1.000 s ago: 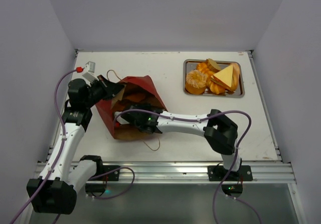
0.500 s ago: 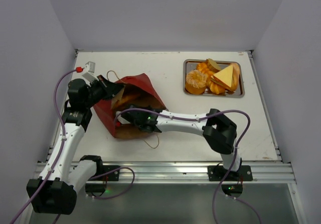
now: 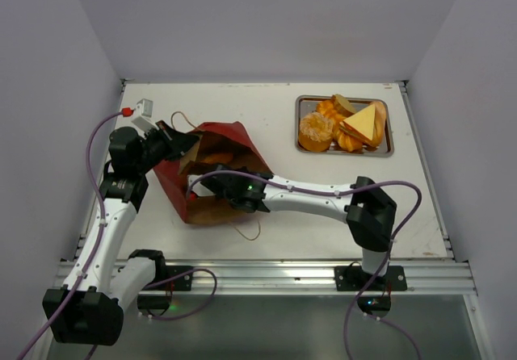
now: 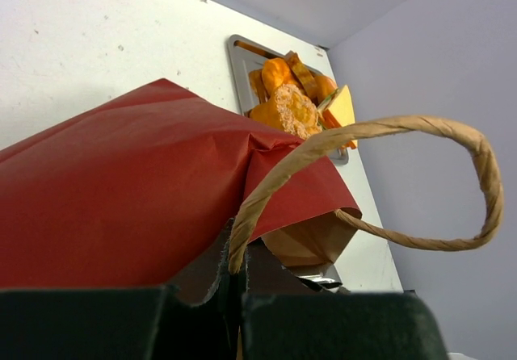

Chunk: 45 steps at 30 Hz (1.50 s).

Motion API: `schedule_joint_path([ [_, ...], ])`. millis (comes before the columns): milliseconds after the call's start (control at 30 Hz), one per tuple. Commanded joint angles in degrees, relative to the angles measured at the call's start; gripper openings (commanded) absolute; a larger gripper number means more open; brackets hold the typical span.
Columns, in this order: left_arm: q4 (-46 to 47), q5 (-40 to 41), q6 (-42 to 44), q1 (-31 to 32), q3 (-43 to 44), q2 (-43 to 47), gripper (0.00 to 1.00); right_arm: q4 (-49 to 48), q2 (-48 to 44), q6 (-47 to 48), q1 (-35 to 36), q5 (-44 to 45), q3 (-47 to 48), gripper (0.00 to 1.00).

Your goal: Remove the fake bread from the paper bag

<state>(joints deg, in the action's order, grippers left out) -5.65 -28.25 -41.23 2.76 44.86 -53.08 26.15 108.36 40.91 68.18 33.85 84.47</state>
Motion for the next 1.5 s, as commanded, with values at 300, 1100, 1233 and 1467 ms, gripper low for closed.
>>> schedule_joint_path([
  [300,1.4,-0.7,-0.2,0.4,-0.5,1.3,0.00,-0.2,-4.5,-0.3,-0.2,0.2,-0.4,0.31],
  [1100,1.3,-0.8,0.4,0.4,-0.7,1.1,0.00,2.8,-3.4,-0.7,-0.1,-0.5,0.8,0.41],
  [1233,1.7,-0.9,0.0,0.4,-0.8,1.0,0.00,2.2,-4.9,-0.1,0.2,-0.6,0.2,0.42],
  [1467,1.6,-1.1,0.0,0.3,-0.7,1.4,0.00,2.2,-5.3,0.8,1.2,-1.0,0.5,0.44],
])
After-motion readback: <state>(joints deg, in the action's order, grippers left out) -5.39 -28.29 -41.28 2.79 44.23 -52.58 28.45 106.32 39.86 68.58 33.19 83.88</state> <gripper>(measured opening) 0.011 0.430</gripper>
